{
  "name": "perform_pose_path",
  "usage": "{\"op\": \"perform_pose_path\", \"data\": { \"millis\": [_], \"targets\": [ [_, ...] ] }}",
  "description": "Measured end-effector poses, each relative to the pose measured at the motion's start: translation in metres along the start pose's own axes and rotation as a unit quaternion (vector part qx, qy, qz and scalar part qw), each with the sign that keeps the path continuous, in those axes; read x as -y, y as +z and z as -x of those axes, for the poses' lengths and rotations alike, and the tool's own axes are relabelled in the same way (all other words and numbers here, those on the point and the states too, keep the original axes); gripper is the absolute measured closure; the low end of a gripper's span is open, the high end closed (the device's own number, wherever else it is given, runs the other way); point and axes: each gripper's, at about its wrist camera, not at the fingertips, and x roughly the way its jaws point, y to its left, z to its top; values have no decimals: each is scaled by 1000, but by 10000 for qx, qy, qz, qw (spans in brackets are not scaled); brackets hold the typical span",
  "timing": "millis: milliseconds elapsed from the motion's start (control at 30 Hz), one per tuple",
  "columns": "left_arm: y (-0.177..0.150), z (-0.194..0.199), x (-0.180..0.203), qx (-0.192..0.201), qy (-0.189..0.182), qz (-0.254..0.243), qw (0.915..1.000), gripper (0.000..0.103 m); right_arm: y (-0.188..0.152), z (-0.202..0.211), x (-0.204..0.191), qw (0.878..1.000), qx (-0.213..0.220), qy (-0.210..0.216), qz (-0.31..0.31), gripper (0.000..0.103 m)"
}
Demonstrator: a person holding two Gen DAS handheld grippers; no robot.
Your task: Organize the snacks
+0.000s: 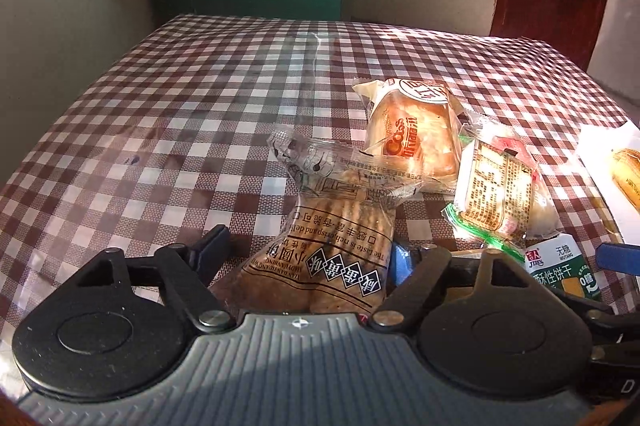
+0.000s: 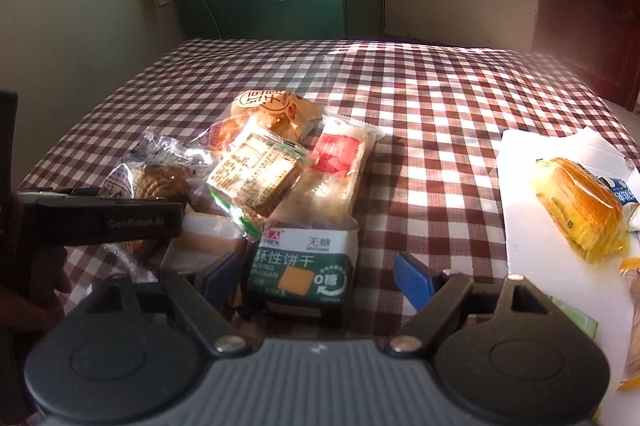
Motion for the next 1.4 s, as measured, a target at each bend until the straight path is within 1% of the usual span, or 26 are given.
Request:
{"op": "perform_pose_path", "data": {
  "millis": [33, 67, 100, 167, 200, 300, 333, 367, 433, 567, 667, 833, 1033, 1233, 1400],
  "targets": [
    [0, 1, 2, 18, -13, -41, 10000, 20, 0, -3, 0, 10000, -28, -31, -20, 22],
    [0, 2, 3, 24, -22, -48, 10000, 25, -1, -4, 2, 10000, -30, -26, -45, 22],
    [0, 2, 2, 38, -39, -46, 10000, 27, -1, -5, 3, 10000, -17, -35, -63, 24],
    [1, 2, 0, 67, -60, -15, 10000, 31, -2, -6, 6, 9999, -4, -136, -55, 32],
    [1, 2, -1, 76, -96, 10, 9999, 31, -2, -7, 9, 9997, -13, -232, -31, 40],
    [0, 0, 3, 133, -97, -54, 9998, 28, -2, -10, 8, 9996, 20, -259, 52, 39],
    [0, -1, 2, 157, -101, -41, 9998, 30, -2, -10, 7, 9996, 49, -240, 123, 45],
    [0, -1, 1, 166, -89, -34, 9998, 38, -1, -10, 6, 9996, 65, -235, 174, 49],
    [0, 2, 1, 167, -101, -24, 9998, 45, -1, -8, 6, 9994, 73, -261, 225, 52],
    [-3, 13, 0, 193, -42, 104, 9998, 51, -5, 3, 9, 9993, 170, -265, 193, 53],
    [-6, 22, 0, 185, -46, 192, 9996, 53, -5, 15, 10, 9989, 308, -268, 230, 53],
    [-10, 46, 3, 264, -49, 289, 9992, 54, -3, 35, 9, 9983, 484, -198, 260, 53],
    [-10, 82, 11, 459, -163, 320, 9983, 54, 1, 64, 9, 9968, 740, -139, 275, 53],
    [-11, 114, 24, 633, -206, 248, 9975, 54, 3, 89, 10, 9951, 941, -114, 267, 53],
    [-10, 132, 34, 735, -260, 225, 9967, 54, 1, 108, 11, 9934, 1099, -133, 289, 53]
  ]
}}
